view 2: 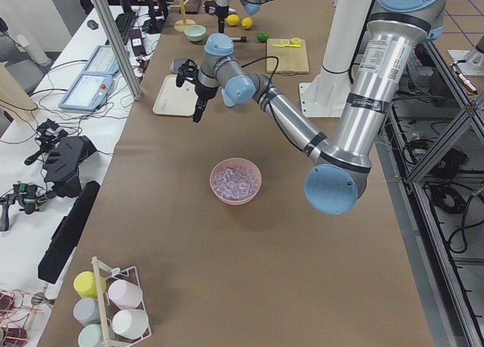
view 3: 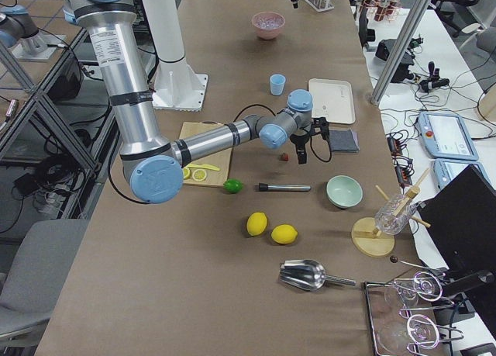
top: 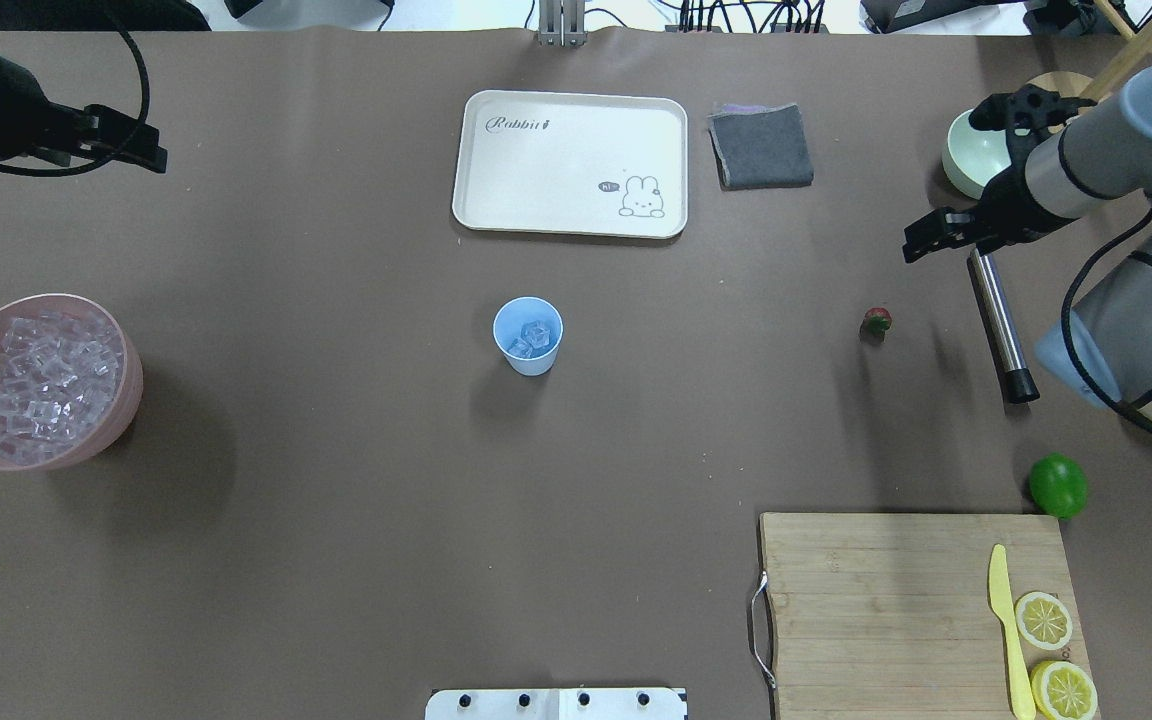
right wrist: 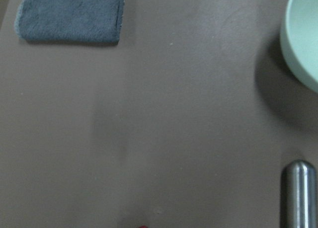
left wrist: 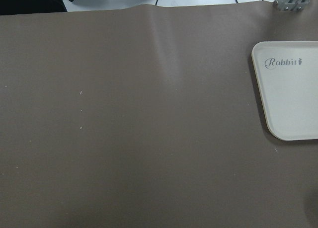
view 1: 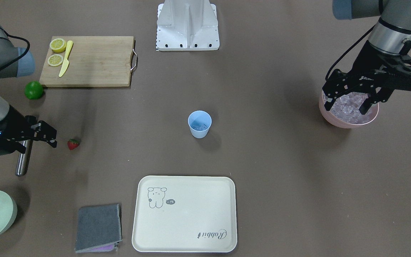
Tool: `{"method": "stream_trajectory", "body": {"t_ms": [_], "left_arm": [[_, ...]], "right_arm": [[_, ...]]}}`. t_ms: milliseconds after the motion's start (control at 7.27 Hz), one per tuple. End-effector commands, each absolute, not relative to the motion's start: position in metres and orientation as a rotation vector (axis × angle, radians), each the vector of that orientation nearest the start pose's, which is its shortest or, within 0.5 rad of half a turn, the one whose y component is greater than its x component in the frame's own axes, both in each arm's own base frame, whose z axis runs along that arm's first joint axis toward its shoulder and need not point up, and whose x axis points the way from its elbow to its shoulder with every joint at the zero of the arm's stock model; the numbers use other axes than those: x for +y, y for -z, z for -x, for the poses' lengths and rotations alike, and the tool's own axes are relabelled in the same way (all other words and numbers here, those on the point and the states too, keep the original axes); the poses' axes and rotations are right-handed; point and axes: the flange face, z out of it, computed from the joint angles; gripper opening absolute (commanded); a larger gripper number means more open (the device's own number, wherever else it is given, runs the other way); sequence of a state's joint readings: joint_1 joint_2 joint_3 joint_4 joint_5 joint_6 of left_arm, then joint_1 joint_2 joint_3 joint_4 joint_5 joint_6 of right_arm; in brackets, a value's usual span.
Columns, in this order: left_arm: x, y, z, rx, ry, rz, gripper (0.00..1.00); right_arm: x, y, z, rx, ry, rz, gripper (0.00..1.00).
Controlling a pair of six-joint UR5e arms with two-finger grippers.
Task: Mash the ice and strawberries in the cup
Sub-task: 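Lower the right gripper and grasp the red strawberry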
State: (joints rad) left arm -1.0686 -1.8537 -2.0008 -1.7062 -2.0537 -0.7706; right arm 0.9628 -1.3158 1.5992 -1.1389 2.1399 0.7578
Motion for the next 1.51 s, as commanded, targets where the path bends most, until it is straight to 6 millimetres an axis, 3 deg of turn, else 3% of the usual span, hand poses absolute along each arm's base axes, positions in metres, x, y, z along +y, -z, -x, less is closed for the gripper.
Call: {"method": "stream_trajectory", "body": {"t_ms": [0, 413, 1101, 1239, 1376], "left_arm": [[-0.521, -0.306, -0.178, 0.853, 0.045, -0.397, 0.98], [-0.521, -0.305, -0.178, 0.853, 0.045, -0.397, 0.98], [-0.522, -0.304, -0.179, 0.854, 0.043, -0.398, 0.98], [-0.522, -0.303, -0.180, 0.855, 0.042, -0.399, 0.98], [-0.522, -0.303, -0.179, 0.855, 0.042, -0.399, 0.98]], "right_arm": [[-0.533, -0.463, 0.321, -0.860, 0.075, -0.178, 1.00], [-0.521, -0.467, 0.347, -0.823, 0.090, -0.191, 1.00], [-0.522, -0.481, 0.357, -0.805, 0.092, -0.163, 0.98], [-0.521, -0.480, 0.358, -0.807, 0.076, -0.155, 0.74], [-0.523, -0.474, 0.361, -0.817, 0.038, -0.144, 0.24]]}}
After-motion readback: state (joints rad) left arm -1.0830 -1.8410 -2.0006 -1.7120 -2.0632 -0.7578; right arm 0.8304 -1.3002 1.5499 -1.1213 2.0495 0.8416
